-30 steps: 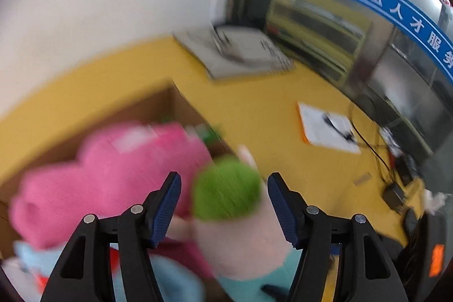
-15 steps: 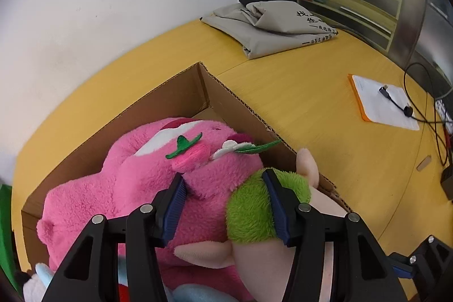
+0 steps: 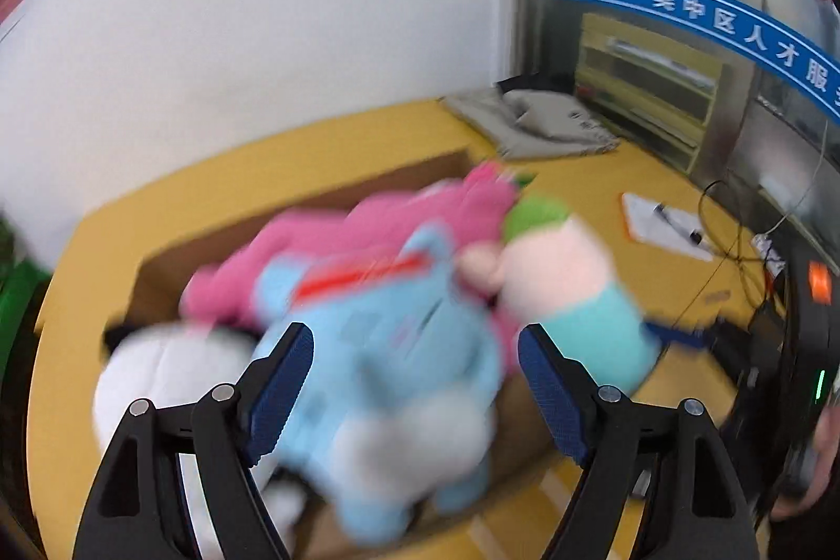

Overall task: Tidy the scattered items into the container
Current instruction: 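Lower the pink-and-teal plush into the box beside the pink bear and release, then withdraw both tools from the box toward the white phone case frame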

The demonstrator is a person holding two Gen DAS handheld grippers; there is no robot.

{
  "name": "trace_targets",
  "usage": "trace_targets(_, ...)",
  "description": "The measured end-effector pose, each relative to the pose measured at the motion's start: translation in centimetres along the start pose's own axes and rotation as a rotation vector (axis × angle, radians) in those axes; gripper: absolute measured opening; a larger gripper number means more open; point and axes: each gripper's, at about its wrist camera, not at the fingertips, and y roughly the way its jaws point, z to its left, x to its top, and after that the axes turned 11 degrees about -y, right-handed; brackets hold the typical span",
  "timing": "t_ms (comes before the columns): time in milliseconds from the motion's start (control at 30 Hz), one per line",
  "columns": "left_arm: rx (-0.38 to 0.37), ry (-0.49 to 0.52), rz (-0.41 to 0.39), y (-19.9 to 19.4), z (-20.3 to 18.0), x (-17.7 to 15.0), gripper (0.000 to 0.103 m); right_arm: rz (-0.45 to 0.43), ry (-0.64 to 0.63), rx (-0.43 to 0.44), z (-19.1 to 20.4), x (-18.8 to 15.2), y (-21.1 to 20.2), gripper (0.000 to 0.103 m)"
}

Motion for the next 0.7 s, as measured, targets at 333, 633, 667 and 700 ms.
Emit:
trace_targets(333,0.034,-0.196,0.132,1.4,9.0,-7.9,0.083,0.093,-0.006,-0.097,1.5,-1.5,1.0,0.087)
trace_targets(633,-0.076,-0.204,0.017,-1.4,8.6,-3.9,0.083,-0.057,0.001,0.064,3.5,1.8,-3.4,0.087)
trace_targets(667,-0.098,-0.2,0.012,-1.1,8.3,-2.9,0.083,-0.061,-0.015,0.09,4.2,2.3,-3.1,0.086)
trace_targets(700,-0.135,-0.196,0.013,-0.7,8.0,-2.1,0.083,-0.063,-0.035,0.116,5.1,2.9,-2.3,0.086)
